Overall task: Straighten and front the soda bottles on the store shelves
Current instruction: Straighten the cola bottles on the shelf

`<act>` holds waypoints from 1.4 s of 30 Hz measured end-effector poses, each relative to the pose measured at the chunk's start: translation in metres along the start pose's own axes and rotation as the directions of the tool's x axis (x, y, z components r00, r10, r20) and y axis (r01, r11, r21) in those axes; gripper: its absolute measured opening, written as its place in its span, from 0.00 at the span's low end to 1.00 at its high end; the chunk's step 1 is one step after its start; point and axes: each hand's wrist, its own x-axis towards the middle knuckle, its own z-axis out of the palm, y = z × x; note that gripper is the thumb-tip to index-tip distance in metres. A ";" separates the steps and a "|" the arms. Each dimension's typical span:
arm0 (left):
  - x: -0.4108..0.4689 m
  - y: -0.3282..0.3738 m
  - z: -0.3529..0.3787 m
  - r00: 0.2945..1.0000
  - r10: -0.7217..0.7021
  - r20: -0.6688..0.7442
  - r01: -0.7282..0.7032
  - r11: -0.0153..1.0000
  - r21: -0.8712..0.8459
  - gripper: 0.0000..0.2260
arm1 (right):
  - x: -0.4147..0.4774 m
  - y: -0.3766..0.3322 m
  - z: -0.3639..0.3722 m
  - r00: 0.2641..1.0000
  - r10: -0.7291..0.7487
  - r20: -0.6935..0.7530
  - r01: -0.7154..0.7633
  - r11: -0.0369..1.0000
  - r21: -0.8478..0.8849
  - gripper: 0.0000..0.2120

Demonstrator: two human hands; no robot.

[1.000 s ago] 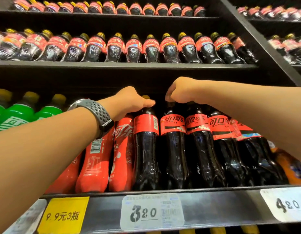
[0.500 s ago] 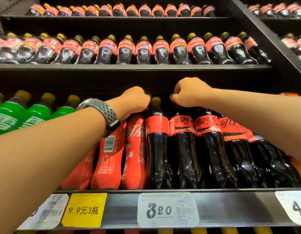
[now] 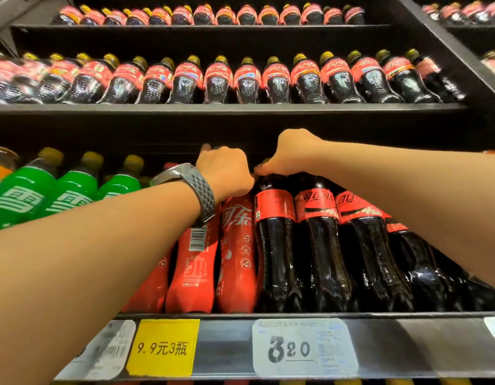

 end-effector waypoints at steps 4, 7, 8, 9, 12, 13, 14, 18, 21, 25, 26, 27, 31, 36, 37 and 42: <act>0.001 0.003 0.005 0.992 -0.081 0.098 0.094 0.987 -0.129 0.14 | -0.001 -0.001 -0.003 0.997 0.034 0.068 -0.039 0.997 0.068 0.17; 0.004 0.001 0.006 0.985 -0.150 0.079 0.164 0.962 -0.216 0.09 | -0.001 0.002 -0.006 0.988 0.060 0.143 -0.079 0.988 0.130 0.12; 0.005 -0.001 0.005 0.979 -0.182 0.094 0.200 0.947 -0.252 0.11 | -0.001 0.003 -0.007 0.984 0.064 0.167 -0.089 0.986 0.144 0.13; 0.006 -0.003 0.003 0.972 -0.203 0.118 0.229 0.929 -0.290 0.11 | -0.001 0.003 -0.009 0.981 0.069 0.179 -0.098 0.983 0.154 0.14; 0.009 -0.007 -0.003 0.960 -0.193 0.202 0.261 0.879 -0.400 0.08 | 0.000 0.002 -0.013 0.985 0.068 0.155 -0.088 0.988 0.125 0.18; 0.010 -0.008 -0.006 0.958 -0.183 0.223 0.264 0.866 -0.424 0.09 | -0.001 0.000 -0.013 0.988 0.061 0.143 -0.075 0.993 0.091 0.22; 0.010 -0.009 -0.009 0.955 -0.169 0.243 0.263 0.859 -0.439 0.10 | -0.001 -0.001 -0.014 0.989 0.052 0.137 -0.061 0.996 0.059 0.24; 0.010 -0.014 -0.014 0.957 -0.107 0.271 0.226 0.859 -0.459 0.12 | -0.001 0.003 -0.014 0.982 0.044 0.183 -0.069 0.988 0.137 0.19; 0.009 -0.019 -0.009 0.966 -0.129 0.223 0.219 0.868 -0.446 0.16 | -0.001 0.006 -0.015 0.976 0.040 0.213 -0.087 0.972 0.218 0.16; 0.011 -0.019 -0.003 0.969 -0.142 0.204 0.217 0.883 -0.417 0.21 | -0.003 0.004 -0.016 0.973 0.049 0.227 -0.096 0.975 0.202 0.18; 0.012 -0.020 -0.002 0.966 -0.154 0.206 0.232 0.869 -0.438 0.19 | -0.003 0.004 -0.017 0.973 0.048 0.225 -0.098 0.971 0.217 0.18; 0.014 -0.021 -0.003 0.965 -0.163 0.206 0.242 0.859 -0.452 0.17 | -0.003 0.004 -0.017 0.973 0.048 0.225 -0.103 0.966 0.238 0.16; 0.014 -0.025 -0.004 0.974 -0.163 0.157 0.215 0.883 -0.417 0.14 | -0.002 0.002 -0.013 0.982 0.064 0.178 -0.114 0.951 0.286 0.14; 0.014 -0.021 -0.003 0.984 -0.133 0.118 0.166 0.924 -0.344 0.09 | -0.002 0.002 -0.003 0.987 0.064 0.145 -0.104 0.951 0.292 0.15; 0.015 -0.021 -0.003 0.984 -0.131 0.120 0.165 0.924 -0.346 0.09 | -0.002 0.002 -0.002 0.988 0.062 0.144 -0.100 0.954 0.281 0.15; 0.016 -0.018 -0.003 0.984 -0.126 0.123 0.160 0.932 -0.325 0.10 | -0.005 0.000 -0.002 0.990 0.031 0.141 -0.052 0.988 0.148 0.16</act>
